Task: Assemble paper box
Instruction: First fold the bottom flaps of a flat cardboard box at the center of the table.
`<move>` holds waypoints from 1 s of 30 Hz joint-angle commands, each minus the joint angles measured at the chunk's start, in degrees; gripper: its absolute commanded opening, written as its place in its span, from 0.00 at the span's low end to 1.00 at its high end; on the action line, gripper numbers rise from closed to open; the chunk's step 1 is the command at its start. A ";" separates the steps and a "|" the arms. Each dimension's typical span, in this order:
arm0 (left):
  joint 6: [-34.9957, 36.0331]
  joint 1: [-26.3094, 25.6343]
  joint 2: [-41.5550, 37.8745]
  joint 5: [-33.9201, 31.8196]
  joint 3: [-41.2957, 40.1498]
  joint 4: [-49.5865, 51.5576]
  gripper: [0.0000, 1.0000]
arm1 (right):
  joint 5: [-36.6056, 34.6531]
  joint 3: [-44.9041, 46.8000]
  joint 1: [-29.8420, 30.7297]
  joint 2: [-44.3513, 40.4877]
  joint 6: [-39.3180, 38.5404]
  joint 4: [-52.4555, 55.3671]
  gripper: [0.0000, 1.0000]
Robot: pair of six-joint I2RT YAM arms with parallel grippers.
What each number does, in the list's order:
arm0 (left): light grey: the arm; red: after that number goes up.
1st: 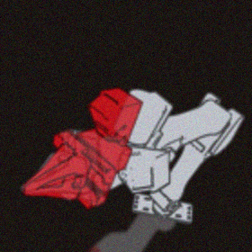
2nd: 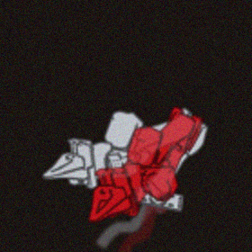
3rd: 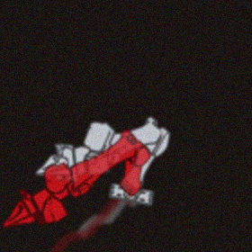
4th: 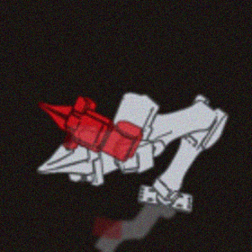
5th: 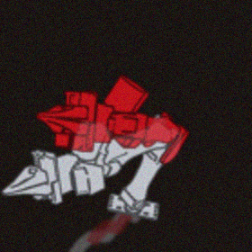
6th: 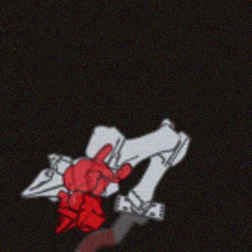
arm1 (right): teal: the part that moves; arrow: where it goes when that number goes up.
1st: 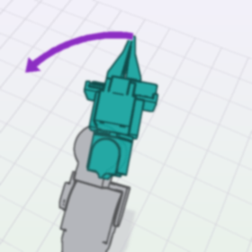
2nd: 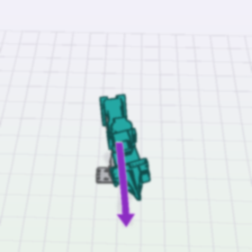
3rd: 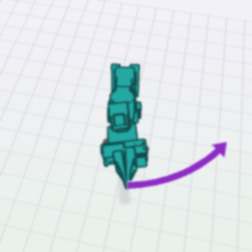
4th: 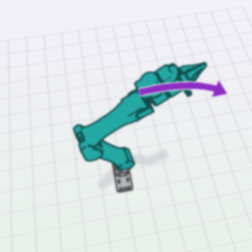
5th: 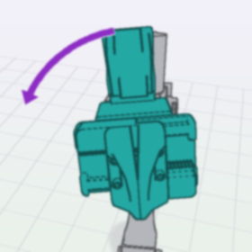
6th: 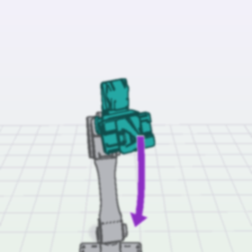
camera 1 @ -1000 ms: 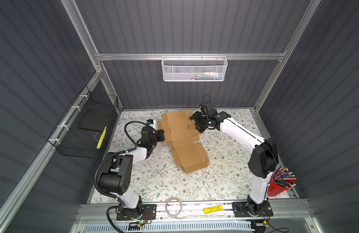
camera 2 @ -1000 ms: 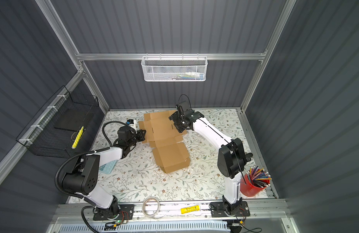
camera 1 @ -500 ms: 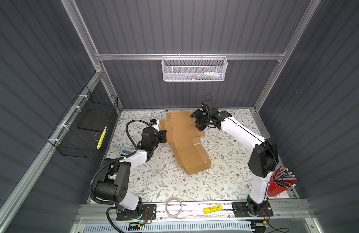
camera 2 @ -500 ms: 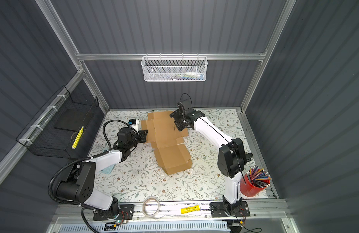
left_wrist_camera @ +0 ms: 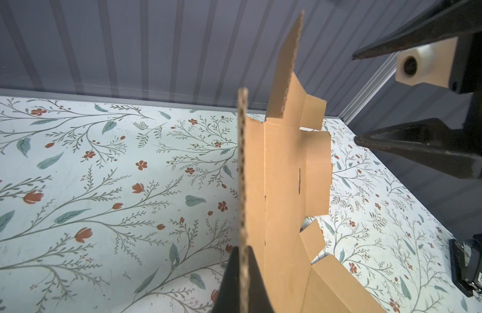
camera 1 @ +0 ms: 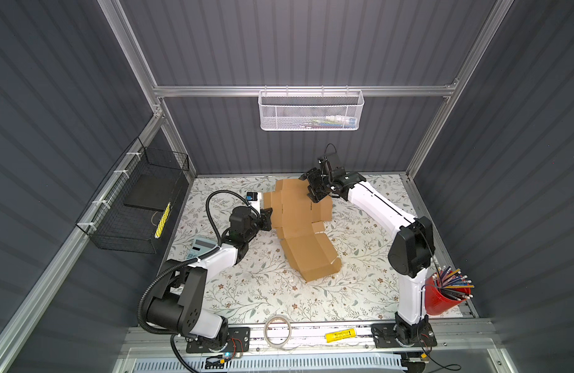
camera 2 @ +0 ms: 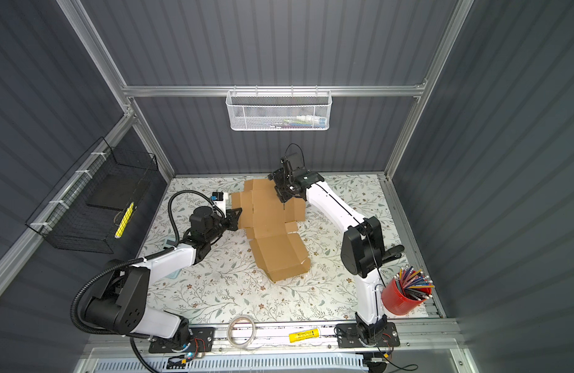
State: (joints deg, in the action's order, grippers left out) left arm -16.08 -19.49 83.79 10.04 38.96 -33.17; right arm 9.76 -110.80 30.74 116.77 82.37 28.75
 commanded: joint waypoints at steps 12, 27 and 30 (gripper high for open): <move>5.09 -1.78 -6.65 -0.02 -3.27 -3.31 0.00 | 0.17 -1.61 -1.29 -0.14 2.58 0.59 0.76; 6.50 -2.47 -10.09 0.64 -4.64 -2.52 0.00 | 1.05 -1.61 -2.30 0.02 3.06 -0.51 0.76; 6.67 -2.54 -10.55 0.77 -4.90 -2.60 0.00 | 1.23 -1.74 -2.34 0.30 3.15 -0.57 0.76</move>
State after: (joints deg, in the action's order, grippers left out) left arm -10.85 -21.69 74.87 10.09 34.76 -34.37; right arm 10.48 -111.35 28.64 116.77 85.08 28.60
